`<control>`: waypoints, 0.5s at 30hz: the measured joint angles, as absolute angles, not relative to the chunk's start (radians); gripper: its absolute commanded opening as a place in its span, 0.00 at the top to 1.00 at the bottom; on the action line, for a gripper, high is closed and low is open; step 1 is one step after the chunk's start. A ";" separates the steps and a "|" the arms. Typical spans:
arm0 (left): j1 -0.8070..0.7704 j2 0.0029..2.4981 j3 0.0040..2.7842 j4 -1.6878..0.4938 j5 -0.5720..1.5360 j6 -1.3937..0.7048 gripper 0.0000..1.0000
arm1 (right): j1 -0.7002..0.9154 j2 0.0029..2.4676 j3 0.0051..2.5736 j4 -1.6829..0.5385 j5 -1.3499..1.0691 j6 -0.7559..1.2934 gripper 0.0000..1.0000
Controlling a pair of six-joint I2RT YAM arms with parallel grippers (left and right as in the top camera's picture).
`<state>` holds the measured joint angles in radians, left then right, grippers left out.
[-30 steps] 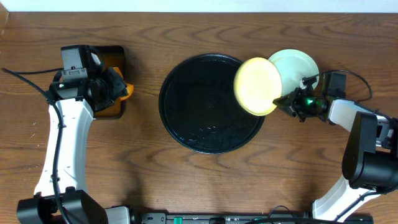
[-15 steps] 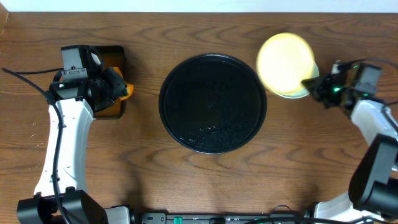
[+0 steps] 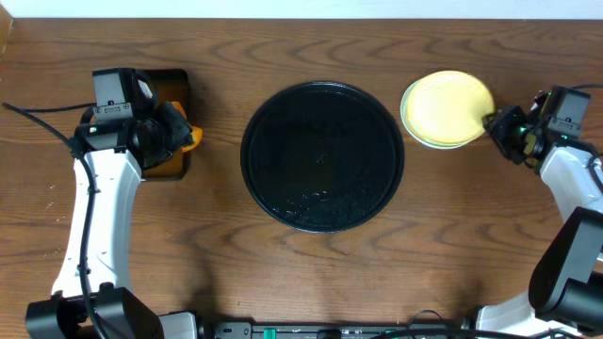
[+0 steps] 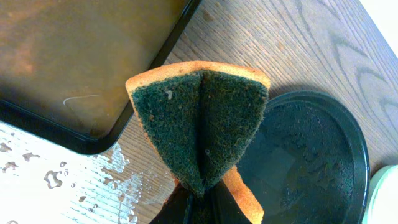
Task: Clean dirty plates on tray and stack at the side
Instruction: 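Lower the yellow plate onto the blue plate stack and release, then drop the sponge into the water tray with the left gripper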
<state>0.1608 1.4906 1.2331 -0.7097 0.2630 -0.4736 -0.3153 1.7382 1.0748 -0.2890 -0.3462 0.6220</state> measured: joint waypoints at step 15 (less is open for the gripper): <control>0.160 1.491 1.231 -0.570 0.172 -0.473 0.92 | -0.057 1.748 1.300 -0.670 -0.436 0.390 0.26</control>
<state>0.1600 1.4906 1.2312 -0.5701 0.1719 -0.4732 -0.0566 1.7477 1.2999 -0.6704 -0.4358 0.3901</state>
